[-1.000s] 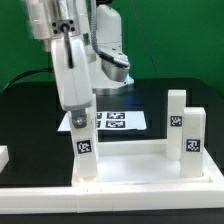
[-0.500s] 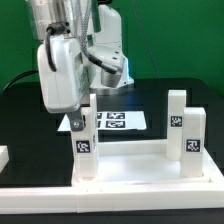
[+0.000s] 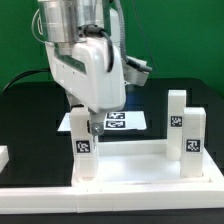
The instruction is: Assemble desk
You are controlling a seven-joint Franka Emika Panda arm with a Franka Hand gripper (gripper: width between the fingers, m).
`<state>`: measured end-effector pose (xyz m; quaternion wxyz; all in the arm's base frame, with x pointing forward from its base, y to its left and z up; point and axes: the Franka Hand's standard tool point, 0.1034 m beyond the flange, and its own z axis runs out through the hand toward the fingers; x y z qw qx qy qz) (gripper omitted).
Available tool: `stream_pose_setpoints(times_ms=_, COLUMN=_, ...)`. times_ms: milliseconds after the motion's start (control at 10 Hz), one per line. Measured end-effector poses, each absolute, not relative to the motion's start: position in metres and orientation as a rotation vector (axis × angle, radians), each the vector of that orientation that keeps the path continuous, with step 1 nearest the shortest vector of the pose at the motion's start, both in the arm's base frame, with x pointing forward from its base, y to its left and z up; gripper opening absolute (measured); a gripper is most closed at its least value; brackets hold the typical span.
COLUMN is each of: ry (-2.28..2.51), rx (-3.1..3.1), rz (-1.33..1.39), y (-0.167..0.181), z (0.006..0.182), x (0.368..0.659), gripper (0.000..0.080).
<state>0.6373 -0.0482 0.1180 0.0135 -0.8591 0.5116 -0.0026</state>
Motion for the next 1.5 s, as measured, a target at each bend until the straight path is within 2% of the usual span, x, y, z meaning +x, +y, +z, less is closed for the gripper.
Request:
stream_pose_setpoints(times_ms=800, ry=0.736, rx=-2.968, rz=-0.089, y=-0.061, z=0.118, x=0.637, gripper=0.0649)
stream_pose_setpoints(times_ms=1100, ry=0.592, rx=-3.012, rz=-0.091, y=-0.054, z=0.116, x=0.637, gripper=0.0649)
stream_pose_setpoints(times_ms=1200, ry=0.635, rx=-3.003, rz=-0.089, y=-0.054, z=0.116, x=0.637, gripper=0.0562)
stream_pose_setpoints(times_ms=1300, ry=0.654, rx=-2.998, rz=-0.088, y=-0.054, z=0.116, x=0.637, gripper=0.0426)
stream_pose_setpoints(times_ms=1400, ry=0.730, rx=-2.979, rz=-0.085, y=-0.053, z=0.115, x=0.637, gripper=0.0426)
stream_pose_setpoints(times_ms=1500, ry=0.879, rx=-2.936, rz=-0.079, y=-0.054, z=0.115, x=0.637, gripper=0.0288)
